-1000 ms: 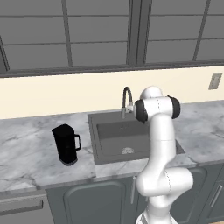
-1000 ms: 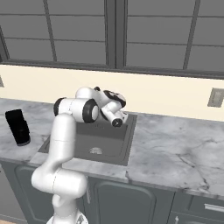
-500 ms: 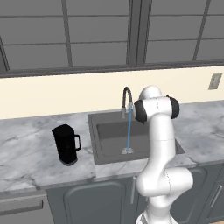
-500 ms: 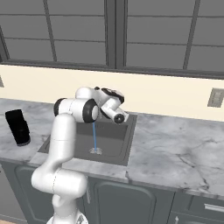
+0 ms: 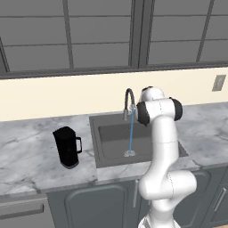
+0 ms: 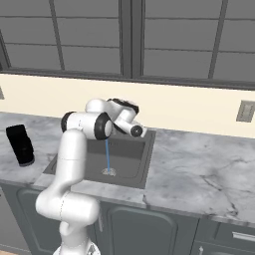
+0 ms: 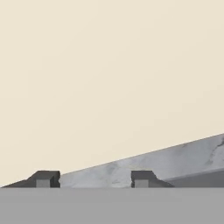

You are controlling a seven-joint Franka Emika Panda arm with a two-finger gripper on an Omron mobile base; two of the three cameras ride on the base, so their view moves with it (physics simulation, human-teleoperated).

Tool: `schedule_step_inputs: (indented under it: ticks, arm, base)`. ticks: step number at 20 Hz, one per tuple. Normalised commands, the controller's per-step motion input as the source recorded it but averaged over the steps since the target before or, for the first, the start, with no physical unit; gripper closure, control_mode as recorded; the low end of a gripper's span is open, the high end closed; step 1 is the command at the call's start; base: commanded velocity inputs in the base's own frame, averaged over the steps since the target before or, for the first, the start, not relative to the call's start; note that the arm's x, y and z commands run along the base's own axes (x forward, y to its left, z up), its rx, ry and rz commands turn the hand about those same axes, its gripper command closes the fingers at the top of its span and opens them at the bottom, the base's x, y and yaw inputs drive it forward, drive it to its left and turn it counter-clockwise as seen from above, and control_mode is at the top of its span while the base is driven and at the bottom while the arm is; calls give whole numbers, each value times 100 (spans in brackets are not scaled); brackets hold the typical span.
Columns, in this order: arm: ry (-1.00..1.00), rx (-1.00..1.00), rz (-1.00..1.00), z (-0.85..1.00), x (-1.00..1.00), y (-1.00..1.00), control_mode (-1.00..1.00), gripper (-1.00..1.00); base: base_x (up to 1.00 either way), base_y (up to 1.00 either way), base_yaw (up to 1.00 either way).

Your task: Turn on the sink faucet and place the jug under the water for a few seconds to fill it up.

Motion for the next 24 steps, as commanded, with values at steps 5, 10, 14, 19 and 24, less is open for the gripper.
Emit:
schedule_step_inputs:
  ticks: [5,10,14,19,24]
  arm:
    - [3,0,-7,1,-32,-48,-100,-100]
    - [0,1,-12,27,-74,-78,-100,-100]
    - [0,0,-11,65,-85,-64,-100,-100]
    - [0,0,-5,85,-83,-39,-100,-100]
    - [-5,-1,-1,53,-98,-8,-100,-100]
  base:
    - [0,0,0]
    - [0,0,0]
    - [0,0,0]
    - [0,0,0]
    - [0,0,0]
